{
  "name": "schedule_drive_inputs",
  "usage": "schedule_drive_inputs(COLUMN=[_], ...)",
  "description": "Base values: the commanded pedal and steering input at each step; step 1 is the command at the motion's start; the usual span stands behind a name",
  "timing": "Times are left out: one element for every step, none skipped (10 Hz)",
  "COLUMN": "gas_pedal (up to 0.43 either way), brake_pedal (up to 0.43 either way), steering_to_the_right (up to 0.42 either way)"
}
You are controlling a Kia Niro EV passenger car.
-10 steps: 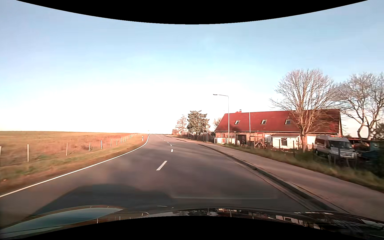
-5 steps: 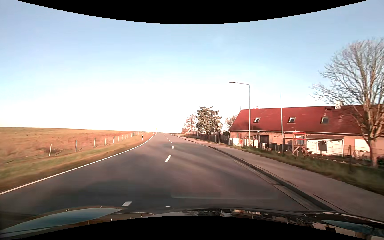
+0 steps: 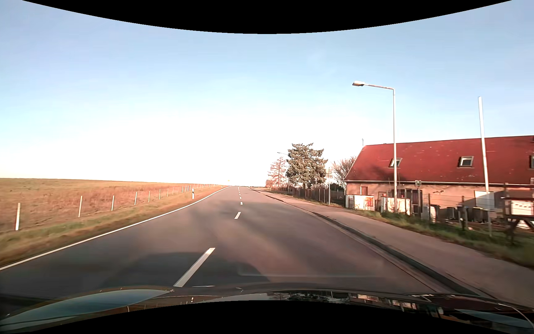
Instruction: Follow the waypoints while adhering to traffic rules and regulations
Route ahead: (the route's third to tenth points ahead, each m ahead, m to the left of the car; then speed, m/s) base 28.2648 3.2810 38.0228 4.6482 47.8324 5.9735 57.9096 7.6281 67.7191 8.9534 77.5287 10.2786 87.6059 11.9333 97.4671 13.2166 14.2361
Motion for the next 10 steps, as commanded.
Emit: schedule_drive_inputs(gas_pedal=[0.177, 0.177, 0.177, 0.189, 0.189, 0.197, 0.197, 0.197, 0.197, 0.197], brake_pedal=[0.000, 0.000, 0.000, 0.000, 0.000, 0.000, 0.000, 0.000, 0.000, 0.000], steering_to_the_right=[-0.035, -0.035, -0.035, -0.035, -0.035, -0.034, -0.032, -0.029, -0.026, -0.026])
